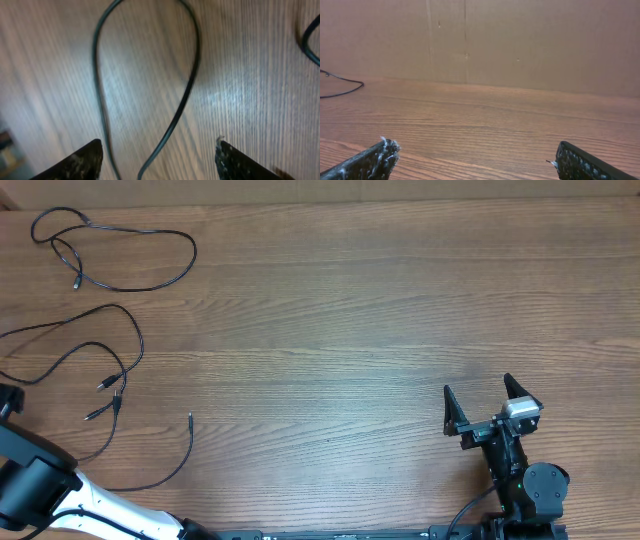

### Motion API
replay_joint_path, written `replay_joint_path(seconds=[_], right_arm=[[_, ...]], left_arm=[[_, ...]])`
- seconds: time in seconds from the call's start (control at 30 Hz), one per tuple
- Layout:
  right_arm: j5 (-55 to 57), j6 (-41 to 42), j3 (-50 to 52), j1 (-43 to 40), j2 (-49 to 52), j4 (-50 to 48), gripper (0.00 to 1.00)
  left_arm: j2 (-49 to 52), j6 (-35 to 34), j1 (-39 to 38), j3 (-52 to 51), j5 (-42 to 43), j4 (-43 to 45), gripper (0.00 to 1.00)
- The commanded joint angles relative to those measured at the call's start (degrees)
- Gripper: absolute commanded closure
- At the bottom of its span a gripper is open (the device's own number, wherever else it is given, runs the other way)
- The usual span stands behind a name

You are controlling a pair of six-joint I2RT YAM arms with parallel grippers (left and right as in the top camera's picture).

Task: Untangle cables

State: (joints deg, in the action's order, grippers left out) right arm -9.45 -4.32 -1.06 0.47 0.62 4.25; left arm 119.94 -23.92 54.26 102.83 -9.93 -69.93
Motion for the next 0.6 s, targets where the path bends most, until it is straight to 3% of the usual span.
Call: replay_joint_path(seconds=[0.0,0.1,0.17,0.23,0.3,0.4,0.47,0.57], right_arm=[[0.42,-0.07,0.59,0.17,-0.46,-0.28,0.00],[0.42,-0.07,0.59,0.17,-0.46,-0.28,0.00],[0.42,-0.07,0.59,0.17,-0.46,-0.31,0.00],[0.42,-0.07,0.59,0.17,-0.46,-0.28,0.00],[0.42,-0.07,0.59,0.17,-0.46,-0.28,0.00],[0.42,-0.07,0.59,0.17,-0.46,-0.28,0.00],[0.42,-0.07,0.59,0.17,-0.46,-0.28,0.00],[0.42,-0.07,0.59,0.17,-0.46,-0.31,0.00]], left_arm=[[-0.76,-8.90,0.37,5.44,-5.09,-4.11,0.26],[-1.16,-9.09,0.92,7.67,-2.62,-5.29,0.27],[-1.60,-9.01,1.11,8.63,4.13,-5.09,0.33],[-1.79,-6.62,1.11,9.27,14.78,-3.98,0.38],[-1.79,-1.22,0.74,9.49,33.42,-2.01,0.36],[-1.79,6.54,-0.39,9.49,48.50,-1.38,0.30],[-1.79,11.89,-1.51,9.46,53.51,-1.86,0.25],[-1.79,15.63,-3.76,9.46,52.46,-4.68,0.20]])
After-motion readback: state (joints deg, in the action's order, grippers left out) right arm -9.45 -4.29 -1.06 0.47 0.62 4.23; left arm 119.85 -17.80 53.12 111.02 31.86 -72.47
